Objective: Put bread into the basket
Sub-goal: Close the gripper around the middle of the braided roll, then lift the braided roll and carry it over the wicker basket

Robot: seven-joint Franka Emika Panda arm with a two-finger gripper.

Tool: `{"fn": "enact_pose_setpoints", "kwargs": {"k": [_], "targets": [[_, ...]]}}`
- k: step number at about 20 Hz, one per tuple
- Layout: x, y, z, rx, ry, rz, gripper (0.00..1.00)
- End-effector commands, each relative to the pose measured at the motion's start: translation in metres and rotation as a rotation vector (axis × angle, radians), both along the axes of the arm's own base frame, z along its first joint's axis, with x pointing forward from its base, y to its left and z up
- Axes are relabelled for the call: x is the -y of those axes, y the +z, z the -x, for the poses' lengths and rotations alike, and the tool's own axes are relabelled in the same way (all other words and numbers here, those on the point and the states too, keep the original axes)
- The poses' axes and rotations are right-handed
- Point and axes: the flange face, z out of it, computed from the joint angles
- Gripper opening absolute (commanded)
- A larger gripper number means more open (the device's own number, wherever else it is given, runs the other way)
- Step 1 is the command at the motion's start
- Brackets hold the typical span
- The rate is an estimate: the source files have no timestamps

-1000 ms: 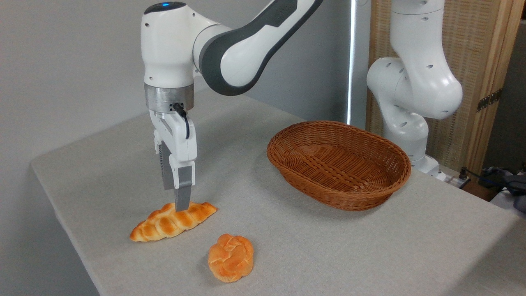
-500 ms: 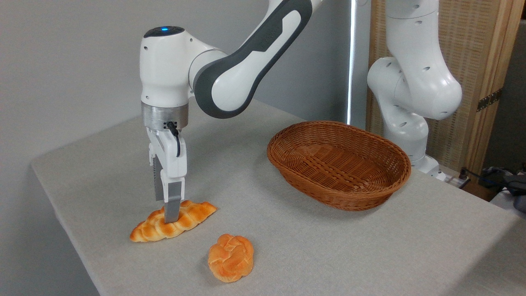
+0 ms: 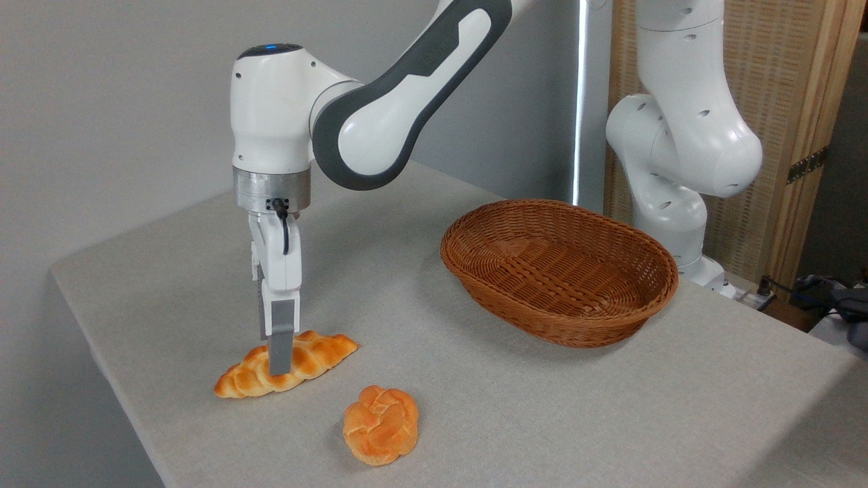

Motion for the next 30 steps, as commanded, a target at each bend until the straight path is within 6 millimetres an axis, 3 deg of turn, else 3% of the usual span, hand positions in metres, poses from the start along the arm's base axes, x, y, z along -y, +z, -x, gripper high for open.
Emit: {"fn": "enact_pose_setpoints", "kwargs": {"k": [1,3,5,6,8,10,23,27,30], "targets": [[0.0,-0.008,-0.001,0.005,-0.013,-0.014,1.0],[0.002,-0.015,-0.001,-0.006,-0.015,-0.015,0.93],[0.0,-0.014,-0.001,-0.005,-0.005,-0.012,0.63],[0.002,-0.014,0.0,-0.005,-0.008,-0.012,0.53],[0.002,-0.015,0.0,-0.006,-0.008,-0.012,0.5],[0.002,-0.016,0.0,-0.007,-0.007,-0.012,0.41],[0.002,-0.015,0.003,-0.032,0.026,-0.005,0.4],[-0.002,0.009,0.009,-0.031,0.072,0.023,0.4],[-0.009,0.039,0.018,-0.032,0.099,0.042,0.4]]}}
